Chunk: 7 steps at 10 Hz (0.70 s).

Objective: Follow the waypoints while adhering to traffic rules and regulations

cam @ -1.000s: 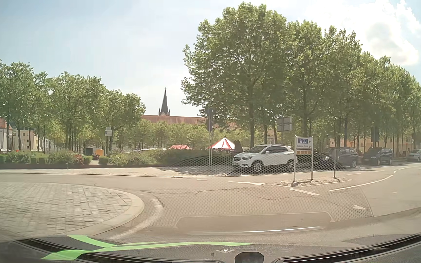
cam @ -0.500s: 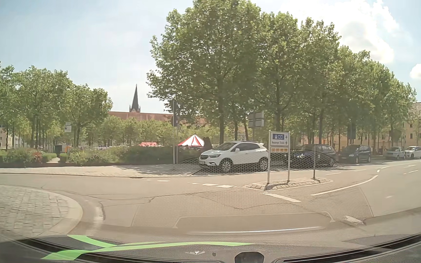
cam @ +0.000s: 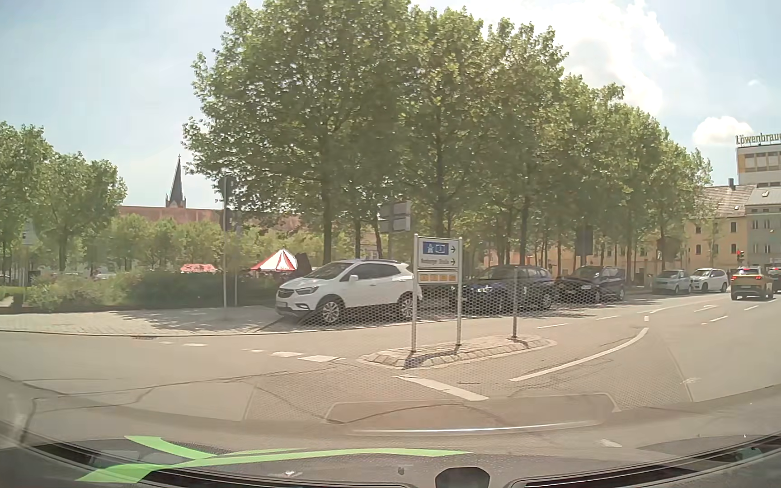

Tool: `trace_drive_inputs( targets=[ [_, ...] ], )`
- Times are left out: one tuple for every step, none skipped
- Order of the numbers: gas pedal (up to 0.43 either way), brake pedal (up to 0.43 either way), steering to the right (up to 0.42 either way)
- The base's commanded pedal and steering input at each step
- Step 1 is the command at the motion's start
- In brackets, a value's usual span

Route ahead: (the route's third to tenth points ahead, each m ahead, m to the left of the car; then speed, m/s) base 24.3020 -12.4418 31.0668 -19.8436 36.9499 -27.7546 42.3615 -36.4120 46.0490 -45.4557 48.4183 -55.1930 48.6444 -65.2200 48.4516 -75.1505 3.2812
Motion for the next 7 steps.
trace_drive_inputs(
  targets=[
    [0.087, 0.0, 0.432],
    [0.11, 0.0, 0.431],
    [0.13, 0.0, 0.425],
    [0.13, 0.0, 0.417],
    [0.13, 0.0, 0.412],
    [0.138, 0.0, 0.408],
    [0.138, 0.0, 0.405]
  ],
)
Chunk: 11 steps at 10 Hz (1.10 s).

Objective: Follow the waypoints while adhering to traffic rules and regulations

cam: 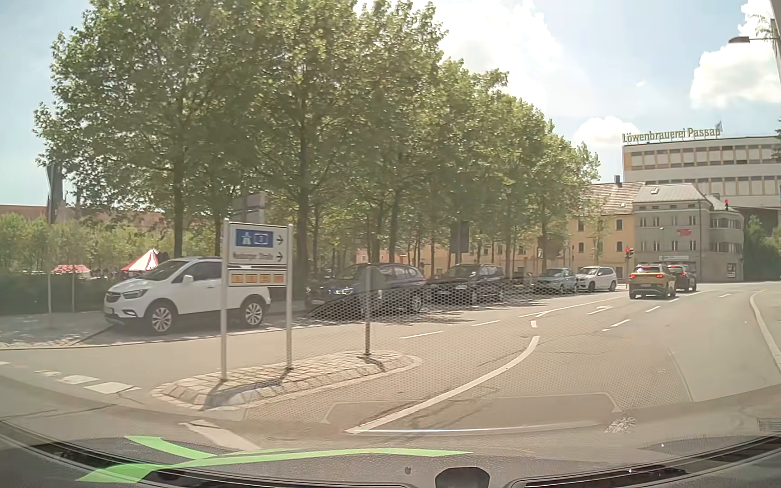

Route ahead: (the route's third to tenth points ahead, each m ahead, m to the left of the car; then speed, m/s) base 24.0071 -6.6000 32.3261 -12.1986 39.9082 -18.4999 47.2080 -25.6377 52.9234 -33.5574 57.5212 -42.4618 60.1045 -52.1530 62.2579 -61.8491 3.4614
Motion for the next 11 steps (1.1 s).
trace_drive_inputs(
  targets=[
    [0.138, 0.0, 0.402],
    [0.138, 0.0, 0.396],
    [0.138, 0.0, 0.391],
    [0.138, 0.0, 0.386],
    [0.138, 0.0, 0.376],
    [0.138, 0.0, 0.366],
    [0.138, 0.0, 0.355],
    [0.138, 0.0, 0.346],
    [0.138, 0.0, 0.338],
    [0.13, 0.0, 0.325],
    [0.13, 0.0, 0.306]
  ],
)
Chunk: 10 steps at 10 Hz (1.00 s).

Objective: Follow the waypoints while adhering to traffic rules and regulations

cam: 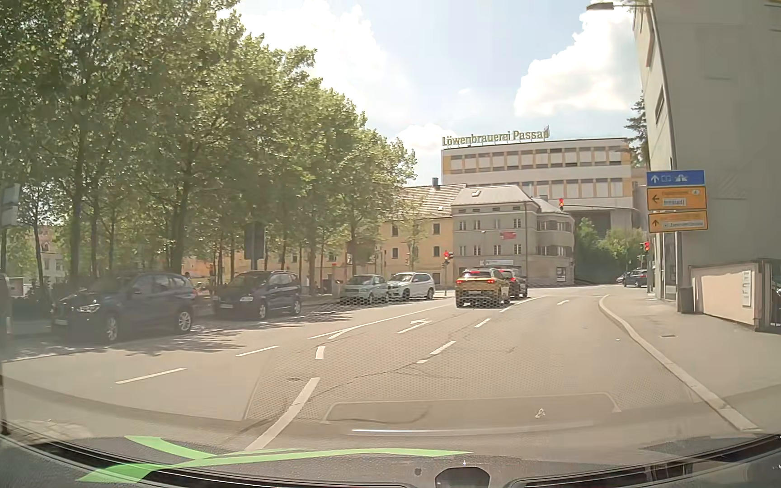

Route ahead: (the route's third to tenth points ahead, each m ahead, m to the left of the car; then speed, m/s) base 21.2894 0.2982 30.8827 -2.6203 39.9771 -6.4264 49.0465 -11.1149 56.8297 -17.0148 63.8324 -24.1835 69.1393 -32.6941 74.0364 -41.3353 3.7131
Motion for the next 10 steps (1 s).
trace_drive_inputs(
  targets=[
    [0.138, 0.0, 0.289],
    [0.138, 0.0, 0.266],
    [0.138, 0.0, 0.241],
    [0.15, 0.0, 0.213],
    [0.157, 0.0, 0.191],
    [0.157, 0.0, 0.169],
    [0.169, 0.0, 0.149],
    [0.169, 0.0, 0.134],
    [0.169, 0.0, 0.122],
    [0.169, 0.0, 0.104]
  ],
)
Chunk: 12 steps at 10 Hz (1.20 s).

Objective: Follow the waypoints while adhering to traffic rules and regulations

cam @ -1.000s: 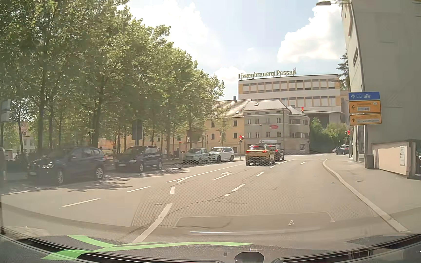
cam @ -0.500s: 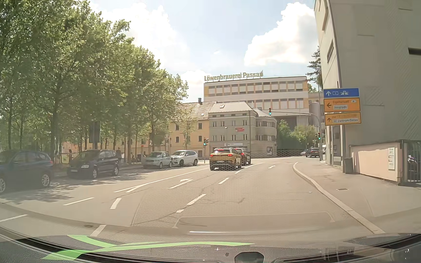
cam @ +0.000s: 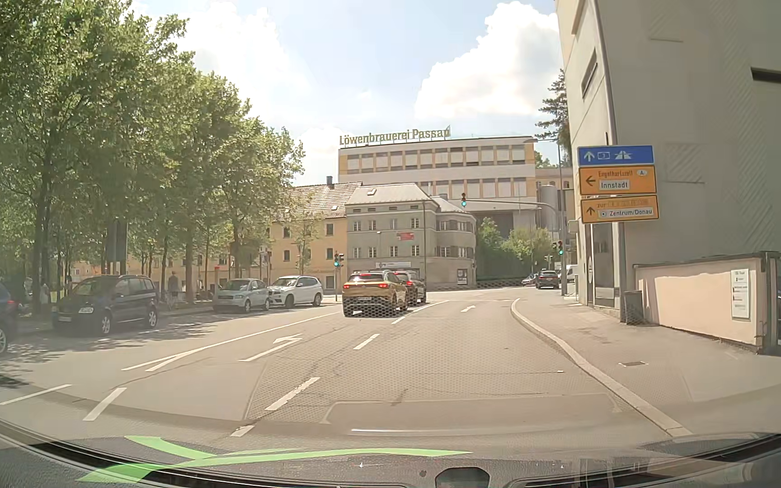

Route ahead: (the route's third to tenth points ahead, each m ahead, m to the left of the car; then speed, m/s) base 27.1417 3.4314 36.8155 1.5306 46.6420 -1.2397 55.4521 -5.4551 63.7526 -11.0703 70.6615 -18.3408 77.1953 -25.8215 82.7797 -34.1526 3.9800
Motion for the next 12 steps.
trace_drive_inputs(
  targets=[
    [0.169, 0.0, 0.09],
    [0.169, 0.0, 0.075],
    [0.169, 0.0, 0.058],
    [0.169, 0.0, 0.045],
    [0.169, 0.0, 0.038],
    [0.157, 0.0, 0.031],
    [0.138, 0.0, 0.02],
    [0.138, 0.0, 0.007],
    [0.138, 0.0, -0.005],
    [0.15, 0.0, -0.017],
    [0.15, 0.0, -0.018],
    [0.138, 0.0, -0.01]
  ],
)
